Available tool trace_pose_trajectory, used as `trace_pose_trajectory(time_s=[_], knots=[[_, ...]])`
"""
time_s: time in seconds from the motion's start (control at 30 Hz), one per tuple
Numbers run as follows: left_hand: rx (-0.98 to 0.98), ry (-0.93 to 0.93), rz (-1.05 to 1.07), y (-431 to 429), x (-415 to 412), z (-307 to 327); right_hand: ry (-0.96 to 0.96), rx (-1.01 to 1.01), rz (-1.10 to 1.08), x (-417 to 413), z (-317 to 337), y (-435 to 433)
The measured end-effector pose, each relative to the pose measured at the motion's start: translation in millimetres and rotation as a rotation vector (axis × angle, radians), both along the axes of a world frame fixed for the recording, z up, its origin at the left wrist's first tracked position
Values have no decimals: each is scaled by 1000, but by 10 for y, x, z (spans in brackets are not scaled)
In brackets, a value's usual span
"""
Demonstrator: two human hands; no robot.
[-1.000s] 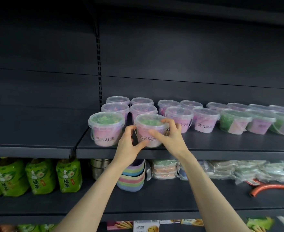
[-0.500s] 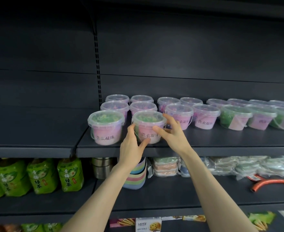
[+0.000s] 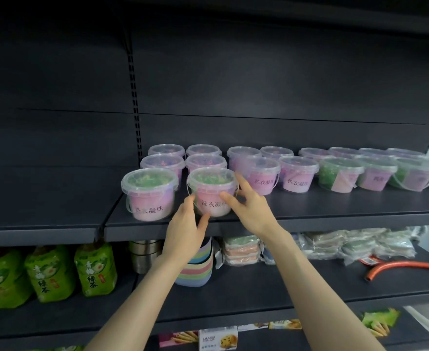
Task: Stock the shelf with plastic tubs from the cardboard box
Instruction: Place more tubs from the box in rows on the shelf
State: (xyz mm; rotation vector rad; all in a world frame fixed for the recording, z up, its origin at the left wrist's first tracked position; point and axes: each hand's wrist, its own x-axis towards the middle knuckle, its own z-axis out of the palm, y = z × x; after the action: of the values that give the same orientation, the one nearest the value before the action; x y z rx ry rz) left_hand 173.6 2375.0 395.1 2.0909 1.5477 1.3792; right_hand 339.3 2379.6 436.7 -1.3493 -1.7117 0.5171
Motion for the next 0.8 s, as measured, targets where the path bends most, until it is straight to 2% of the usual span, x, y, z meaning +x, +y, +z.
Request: trace_pose_trajectory(time_s=[0.13,0.27,0.4,0.57,0.8], knots=[[95,158,112,-284,3,39,-200,125,-142,190,-36,-254],[123,225,87,-631,220,-16,-192,194,-165,579,-193,-533],[127,239,75,-997,720,-367,-202,119,-98,1167,-633,-829],[-87,218,86,-1471,1489,-1192,-285,-37,-42,1917,-1435,-1123],[-431,233,52,-1886,2159,-2460,-362,-425,15,2480,-2699,-1489]])
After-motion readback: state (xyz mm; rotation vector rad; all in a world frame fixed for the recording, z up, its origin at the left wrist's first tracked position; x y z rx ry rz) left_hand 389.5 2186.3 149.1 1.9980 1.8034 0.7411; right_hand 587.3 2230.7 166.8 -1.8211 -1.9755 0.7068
